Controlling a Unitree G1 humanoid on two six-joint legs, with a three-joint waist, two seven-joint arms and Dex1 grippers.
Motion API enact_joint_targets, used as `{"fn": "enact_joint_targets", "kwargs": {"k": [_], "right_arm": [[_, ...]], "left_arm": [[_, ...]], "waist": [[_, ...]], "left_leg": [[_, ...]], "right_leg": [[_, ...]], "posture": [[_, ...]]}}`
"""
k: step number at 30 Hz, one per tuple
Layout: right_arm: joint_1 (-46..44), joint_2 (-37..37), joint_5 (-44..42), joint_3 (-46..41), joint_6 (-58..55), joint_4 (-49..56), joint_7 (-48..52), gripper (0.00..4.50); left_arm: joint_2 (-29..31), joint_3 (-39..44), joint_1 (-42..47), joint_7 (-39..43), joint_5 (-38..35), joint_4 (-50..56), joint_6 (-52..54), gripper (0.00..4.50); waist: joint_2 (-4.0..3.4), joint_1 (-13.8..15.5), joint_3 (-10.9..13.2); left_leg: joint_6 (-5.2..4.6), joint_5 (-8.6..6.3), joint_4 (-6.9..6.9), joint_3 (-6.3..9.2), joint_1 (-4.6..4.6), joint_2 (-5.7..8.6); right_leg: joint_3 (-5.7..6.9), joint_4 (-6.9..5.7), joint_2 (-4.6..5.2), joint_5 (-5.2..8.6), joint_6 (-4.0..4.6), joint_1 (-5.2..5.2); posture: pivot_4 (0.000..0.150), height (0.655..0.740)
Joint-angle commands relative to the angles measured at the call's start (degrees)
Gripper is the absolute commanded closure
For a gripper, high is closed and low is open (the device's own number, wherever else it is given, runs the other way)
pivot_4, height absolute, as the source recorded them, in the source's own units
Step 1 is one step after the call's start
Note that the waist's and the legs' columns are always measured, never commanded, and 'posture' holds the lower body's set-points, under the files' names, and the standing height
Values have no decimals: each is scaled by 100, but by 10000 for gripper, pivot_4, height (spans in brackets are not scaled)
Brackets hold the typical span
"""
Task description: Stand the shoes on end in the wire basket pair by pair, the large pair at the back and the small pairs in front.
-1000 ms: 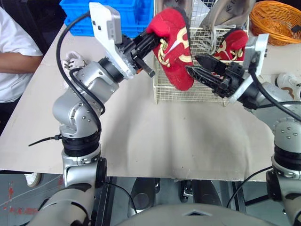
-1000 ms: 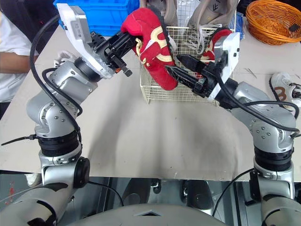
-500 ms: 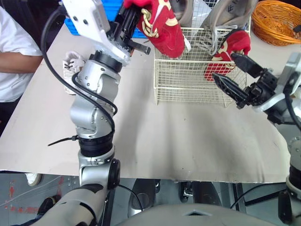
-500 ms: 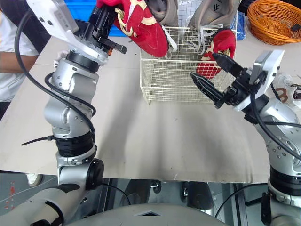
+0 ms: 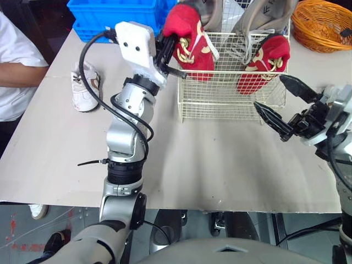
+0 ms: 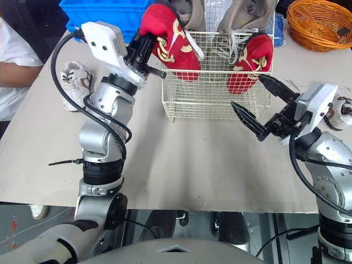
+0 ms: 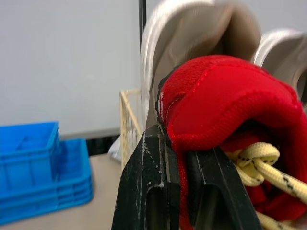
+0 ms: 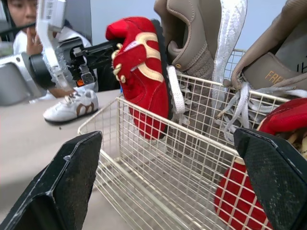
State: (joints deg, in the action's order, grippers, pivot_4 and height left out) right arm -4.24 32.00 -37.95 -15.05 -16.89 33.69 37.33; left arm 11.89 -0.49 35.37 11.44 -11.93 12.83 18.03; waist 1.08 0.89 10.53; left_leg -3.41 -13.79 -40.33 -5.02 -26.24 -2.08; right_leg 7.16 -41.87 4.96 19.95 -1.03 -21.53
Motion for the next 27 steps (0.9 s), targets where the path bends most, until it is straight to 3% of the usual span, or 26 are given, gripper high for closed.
{"fn": "enact_joint_targets", "kwargs": {"k": [1, 6, 7, 15, 23, 27], "right_arm": [[-37, 4, 75, -67, 250, 123, 44, 1501], [-64, 1, 111, -93, 371, 62, 56, 1501], [-59, 7, 115, -97, 387, 48, 63, 1244], [-74, 61, 71, -251, 462, -103, 84, 1244], [-210, 392, 74, -999, 542, -992, 181, 1244], [-266, 660, 320, -1491, 662, -1800, 152, 1244]], "left_arm": [[41, -213, -145, -10, 238, 53, 309, 45000], [-12, -270, -282, 69, 208, 49, 658, 45000], [-21, -242, -299, 76, 168, 64, 739, 35782], [49, -87, -411, 211, 36, 333, 962, 623], [490, 201, -667, 656, -162, 1067, 867, 623], [719, 504, -772, 1104, -708, 1511, 868, 623]], "waist": [[-1, -5, 0], [-5, -3, -4], [-9, -3, -6], [-13, 22, -8], [-13, 11, -8], [-13, 13, -8]], "left_leg": [[0, 0, 0, -2, 5, 0], [1, 0, 5, -6, 33, -1], [1, -1, 6, -6, 41, -1], [1, 0, 2, -2, 56, 0], [1, 0, 2, -1, 55, -1], [0, -1, 3, -3, 54, -1]], "right_leg": [[-3, 0, 0, 0, 0, 3], [-8, 0, 0, 1, 0, 25], [-8, 1, 1, 1, 0, 31], [-8, -1, 2, 1, 0, 48], [-7, 0, 0, 1, 0, 48], [-7, 2, 2, 1, 0, 48]], "posture": [[1500, 6860], [1500, 6860], [1500, 6860], [1500, 6860], [1500, 6860], [1500, 6860]]}}
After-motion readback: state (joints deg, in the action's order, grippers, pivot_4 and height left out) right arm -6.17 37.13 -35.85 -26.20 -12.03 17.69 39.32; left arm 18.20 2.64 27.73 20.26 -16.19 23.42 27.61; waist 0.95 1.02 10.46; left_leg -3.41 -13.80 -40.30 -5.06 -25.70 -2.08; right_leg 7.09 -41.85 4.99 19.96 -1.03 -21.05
